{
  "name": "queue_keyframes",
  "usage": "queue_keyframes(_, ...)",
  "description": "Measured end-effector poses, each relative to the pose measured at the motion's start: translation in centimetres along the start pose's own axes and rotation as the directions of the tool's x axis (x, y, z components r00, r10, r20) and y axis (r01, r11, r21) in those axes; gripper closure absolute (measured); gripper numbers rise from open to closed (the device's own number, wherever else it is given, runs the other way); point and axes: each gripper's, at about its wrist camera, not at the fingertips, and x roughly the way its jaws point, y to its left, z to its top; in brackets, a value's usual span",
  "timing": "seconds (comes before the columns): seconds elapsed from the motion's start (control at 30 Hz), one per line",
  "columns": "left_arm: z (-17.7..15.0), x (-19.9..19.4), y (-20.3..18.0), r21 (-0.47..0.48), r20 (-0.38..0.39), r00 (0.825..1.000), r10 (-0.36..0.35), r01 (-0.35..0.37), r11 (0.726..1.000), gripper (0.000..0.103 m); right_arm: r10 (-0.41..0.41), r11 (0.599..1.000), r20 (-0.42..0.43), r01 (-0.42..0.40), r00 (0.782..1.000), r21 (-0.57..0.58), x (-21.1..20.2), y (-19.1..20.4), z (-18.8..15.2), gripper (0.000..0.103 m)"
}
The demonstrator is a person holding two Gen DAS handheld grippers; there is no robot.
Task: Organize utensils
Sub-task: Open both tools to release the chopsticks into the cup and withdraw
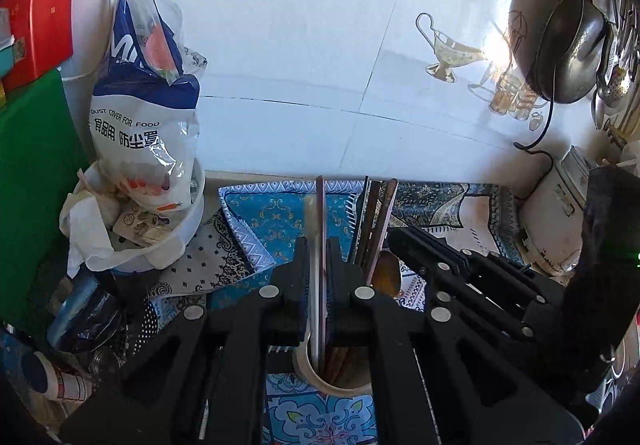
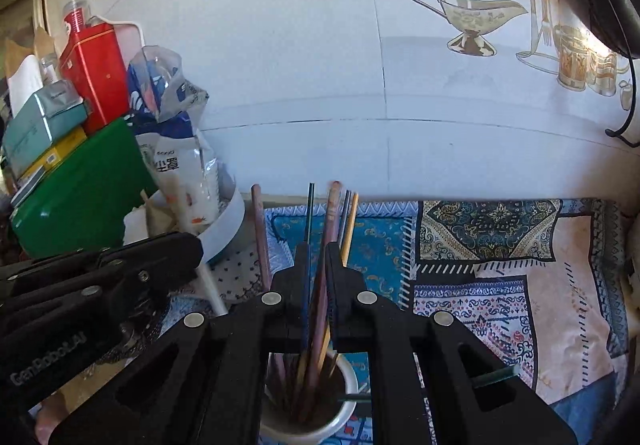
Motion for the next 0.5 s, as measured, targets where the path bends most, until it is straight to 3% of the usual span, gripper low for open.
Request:
queue_keyframes(0.17,-0.6,-3.1,-1.8,-0.009,0.040,0.998,0.052,-0.052,0.999,0.095,0.068,0.995,-0.058,-0.071,0.996,-0.064,-3.6,-0.5,0.2,0.083)
queue_keyframes(0.3,-0.6,-7.2,-3.6,-0.045,0.114,0.990,0.088,-0.083,0.995,0.086,0.104,0.989,-0.061,-0.110,0.993,-0.094,-7.5,-1.5,0.7,0.082)
queue_keyframes(0.43,-0.9,-12.7,-6.0,-0.058,0.229,0.964,0.133,-0.123,0.991,0.079,0.157,0.978,-0.030,-0.159,0.987,-0.133,-12.2,-2.2,1.4,0.082)
queue_keyframes(0.5,-1.4,-15.9,-7.6,-0.054,0.299,0.941,0.159,-0.150,0.987,0.074,0.175,0.972,0.009,-0.171,0.985,-0.161,-14.9,-2.3,1.7,0.082)
